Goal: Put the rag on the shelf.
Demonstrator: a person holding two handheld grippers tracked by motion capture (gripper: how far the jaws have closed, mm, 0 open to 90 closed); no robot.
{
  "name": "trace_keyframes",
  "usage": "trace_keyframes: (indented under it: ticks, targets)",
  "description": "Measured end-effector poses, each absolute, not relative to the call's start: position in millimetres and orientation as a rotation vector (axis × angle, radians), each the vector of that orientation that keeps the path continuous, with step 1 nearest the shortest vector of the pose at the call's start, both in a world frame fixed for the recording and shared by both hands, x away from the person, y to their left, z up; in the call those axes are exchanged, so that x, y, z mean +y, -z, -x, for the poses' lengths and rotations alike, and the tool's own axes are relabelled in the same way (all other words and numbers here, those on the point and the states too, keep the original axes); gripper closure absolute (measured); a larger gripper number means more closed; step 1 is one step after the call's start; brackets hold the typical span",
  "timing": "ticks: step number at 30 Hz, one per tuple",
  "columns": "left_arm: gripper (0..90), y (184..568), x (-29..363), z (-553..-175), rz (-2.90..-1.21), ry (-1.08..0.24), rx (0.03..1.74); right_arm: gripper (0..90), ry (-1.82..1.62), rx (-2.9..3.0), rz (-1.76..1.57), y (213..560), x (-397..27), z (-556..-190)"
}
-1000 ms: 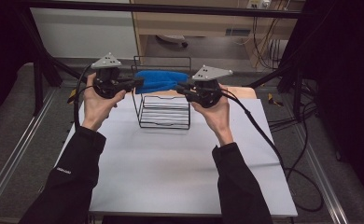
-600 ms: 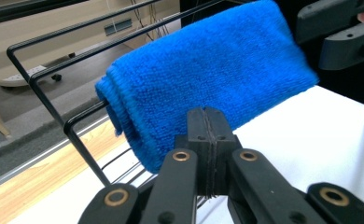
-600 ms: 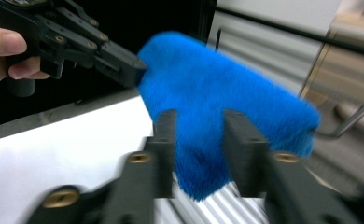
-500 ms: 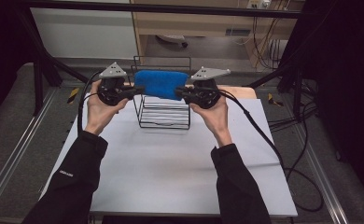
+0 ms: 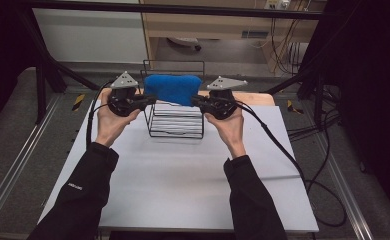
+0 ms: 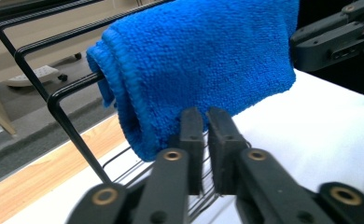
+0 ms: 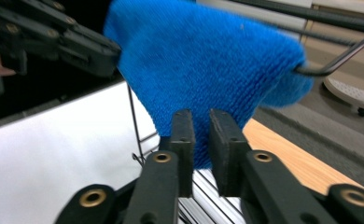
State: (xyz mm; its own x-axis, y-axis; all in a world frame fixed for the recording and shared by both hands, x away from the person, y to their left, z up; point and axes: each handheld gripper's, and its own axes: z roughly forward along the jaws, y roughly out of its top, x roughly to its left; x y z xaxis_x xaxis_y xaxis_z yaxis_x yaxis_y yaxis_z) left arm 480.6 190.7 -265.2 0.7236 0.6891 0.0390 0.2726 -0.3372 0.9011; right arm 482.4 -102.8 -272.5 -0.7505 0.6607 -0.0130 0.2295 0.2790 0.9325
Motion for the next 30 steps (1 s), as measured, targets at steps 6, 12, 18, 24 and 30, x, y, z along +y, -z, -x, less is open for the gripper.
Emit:
trace_keyframes:
  ticks: [6,12,18,24,30]
  targets:
    - [60.5,262.3,201.3,-468.1,-1.916,-0.504,0.755,56.9,-1.525,2.107,-0.811,261.0,-115.6,-467.6]
    - [42.8,269.9,216.6,-453.2,-1.921,-0.528,0.774,34.3,-1.552,2.089,-0.866,259.4,-133.3,-455.3]
    - [30.5,290.3,230.5,-438.4,-1.949,-0.521,0.791,16.3,-1.524,2.092,-0.912,270.0,-156.0,-443.8]
    - [20.3,319.1,243.7,-424.2,-1.966,-0.508,0.824,7.5,-1.512,2.102,-0.977,291.2,-179.6,-432.0]
    - [9.8,346.6,252.9,-411.0,-1.964,-0.480,0.852,2.9,-1.465,2.128,-1.003,318.2,-198.8,-422.0]
